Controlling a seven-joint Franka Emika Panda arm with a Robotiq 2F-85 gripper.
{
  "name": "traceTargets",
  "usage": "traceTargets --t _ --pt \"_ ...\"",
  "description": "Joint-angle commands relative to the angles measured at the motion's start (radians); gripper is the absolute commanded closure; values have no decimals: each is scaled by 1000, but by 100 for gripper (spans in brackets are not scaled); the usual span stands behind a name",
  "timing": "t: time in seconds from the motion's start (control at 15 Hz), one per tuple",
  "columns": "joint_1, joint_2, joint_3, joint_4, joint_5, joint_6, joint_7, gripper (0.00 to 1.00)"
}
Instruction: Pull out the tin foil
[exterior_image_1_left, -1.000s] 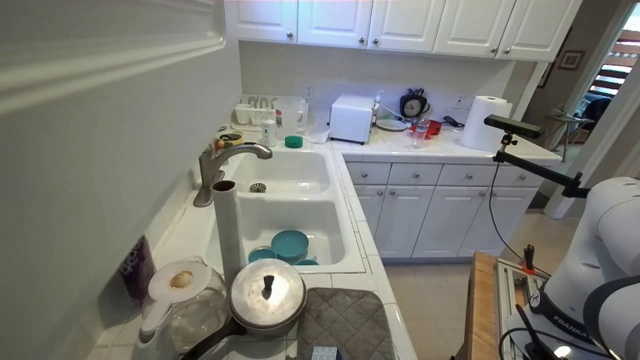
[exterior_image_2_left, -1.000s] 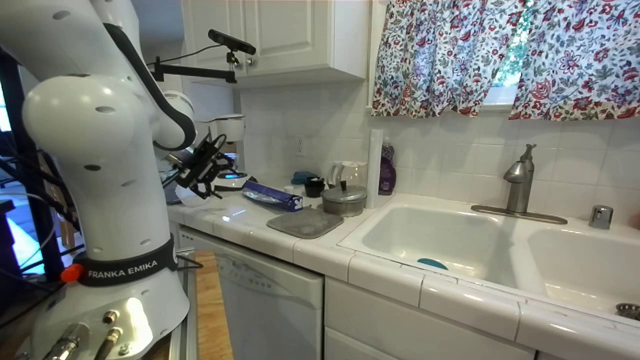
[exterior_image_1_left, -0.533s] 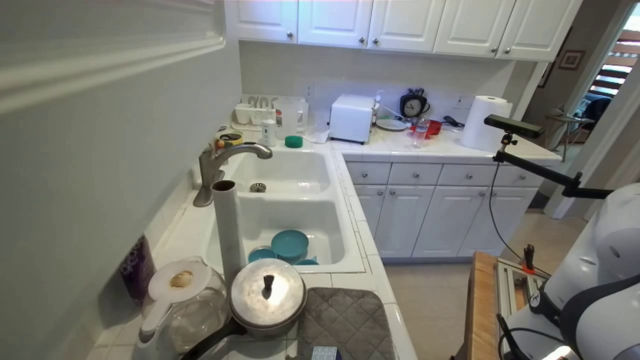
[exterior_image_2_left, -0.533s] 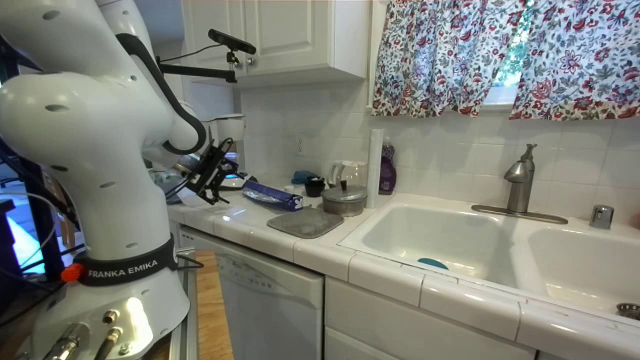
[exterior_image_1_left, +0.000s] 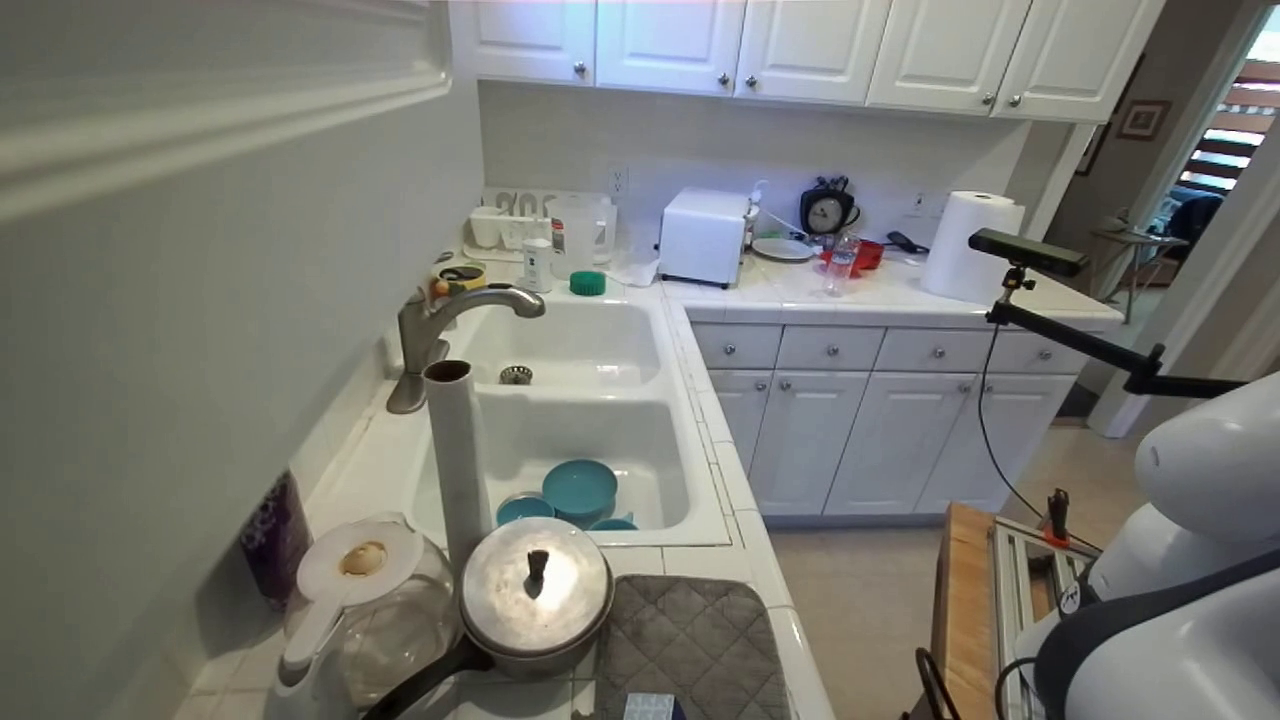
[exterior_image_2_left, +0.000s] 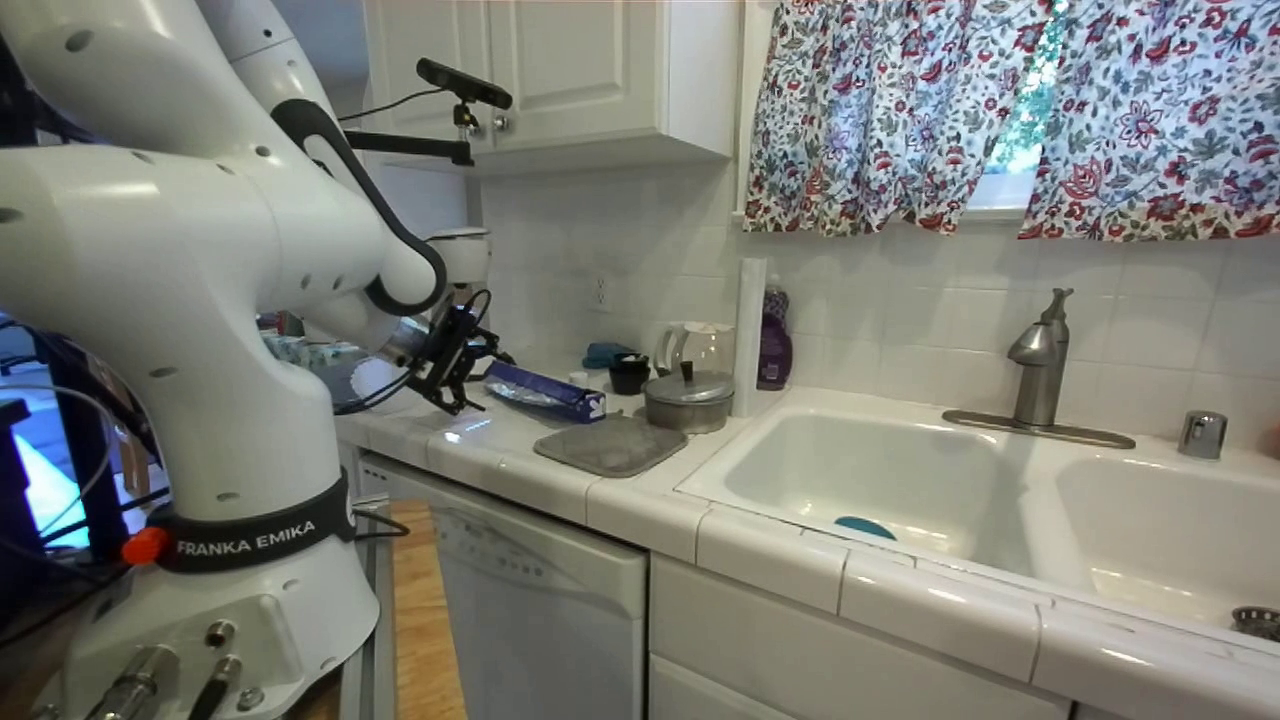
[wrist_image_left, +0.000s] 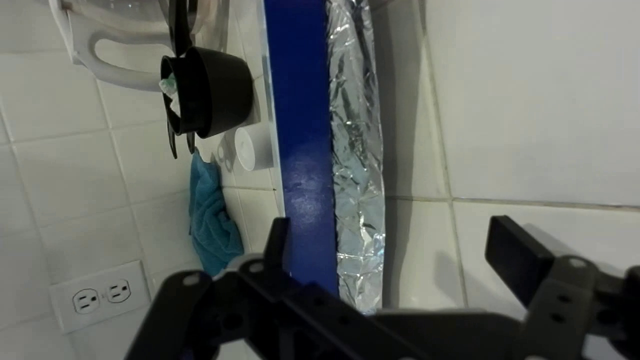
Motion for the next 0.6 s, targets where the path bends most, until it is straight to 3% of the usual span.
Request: traceTargets --t 0.0,0.07,0.2,0.27,0.53 --pt "-125 -114 111 94 -88 1 128 0" --pt "-151 -126 136 110 -99 -9 148 4" --pt "-199 -136 175 136 -129 -27 176 28" --pt "-216 -141 190 146 -141 -39 186 30" --pt "-264 -154 231 176 -176 -73 219 60"
